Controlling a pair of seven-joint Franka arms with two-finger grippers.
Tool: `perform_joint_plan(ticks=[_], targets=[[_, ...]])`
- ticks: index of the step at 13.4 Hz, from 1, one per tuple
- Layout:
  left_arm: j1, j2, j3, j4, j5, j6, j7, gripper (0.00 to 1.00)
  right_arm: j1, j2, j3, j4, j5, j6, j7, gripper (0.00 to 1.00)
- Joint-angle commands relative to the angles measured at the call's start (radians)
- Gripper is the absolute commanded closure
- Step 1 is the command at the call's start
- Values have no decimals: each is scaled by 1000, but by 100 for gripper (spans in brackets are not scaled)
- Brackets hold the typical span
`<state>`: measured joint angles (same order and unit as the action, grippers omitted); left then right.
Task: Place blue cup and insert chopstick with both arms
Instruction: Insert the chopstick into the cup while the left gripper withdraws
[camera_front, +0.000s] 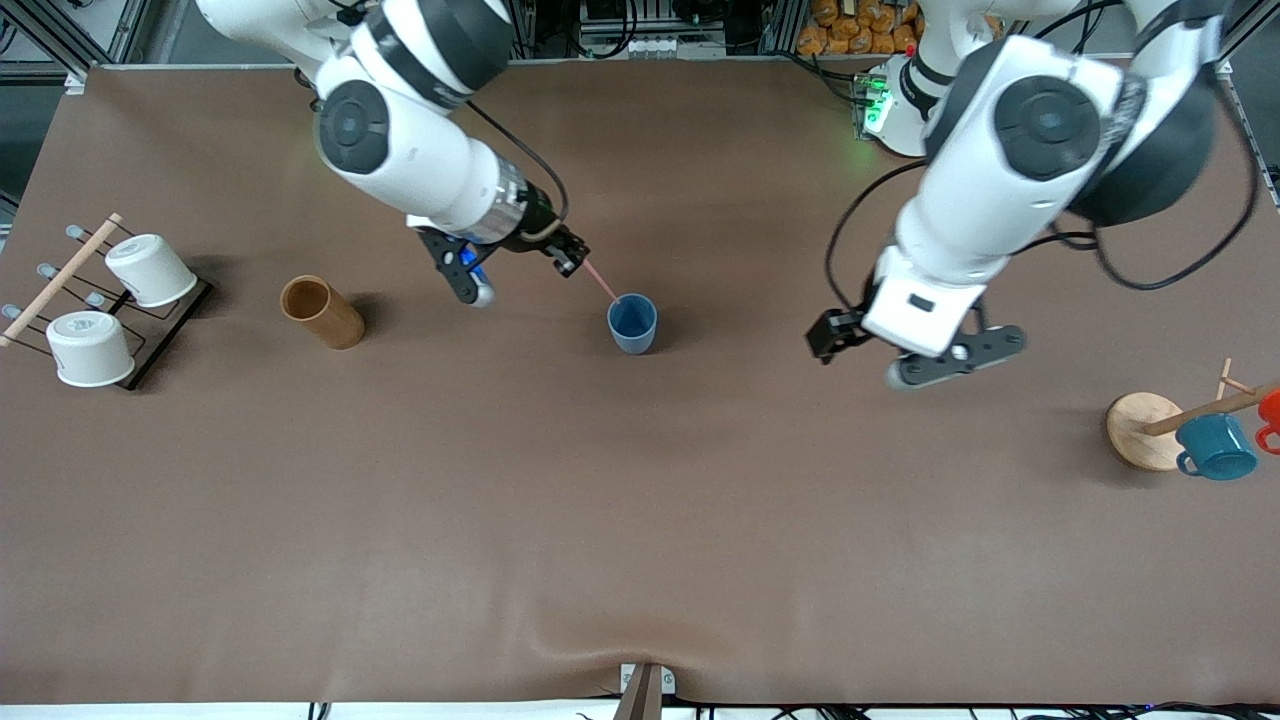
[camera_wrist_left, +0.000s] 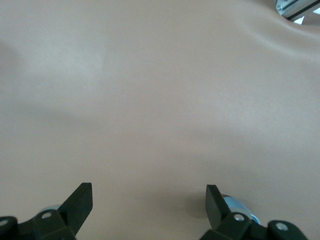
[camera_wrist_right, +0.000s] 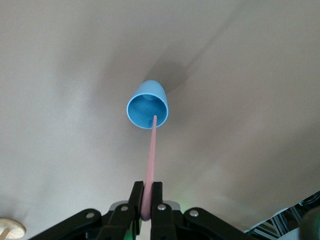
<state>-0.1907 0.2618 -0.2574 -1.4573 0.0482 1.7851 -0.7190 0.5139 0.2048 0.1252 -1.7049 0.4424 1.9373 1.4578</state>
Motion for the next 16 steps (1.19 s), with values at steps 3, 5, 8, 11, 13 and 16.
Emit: perform_joint_plan(ticks=[3, 5, 8, 11, 13, 16], targets=[[105, -90, -10, -11, 21, -85, 150, 0, 38, 5, -10, -44, -25, 57, 39, 100], [167, -122, -9, -11, 21, -124, 289, 0, 41, 21, -9, -44, -25, 77, 58, 92], [214, -173, 38, -26, 19, -157, 502, 0, 69, 42, -9, -42, -25, 123, 105, 71], [209, -208, 112, -26, 4, -236, 615, 0, 68, 42, -12, -38, -25, 115, 143, 0], [211, -222, 115, -29, 4, -248, 616, 0, 46, 35, -18, -19, -25, 74, 150, 0], [209, -243, 147, -57, -28, -248, 618, 0, -69, 33, -18, 108, -27, -176, 127, 0]])
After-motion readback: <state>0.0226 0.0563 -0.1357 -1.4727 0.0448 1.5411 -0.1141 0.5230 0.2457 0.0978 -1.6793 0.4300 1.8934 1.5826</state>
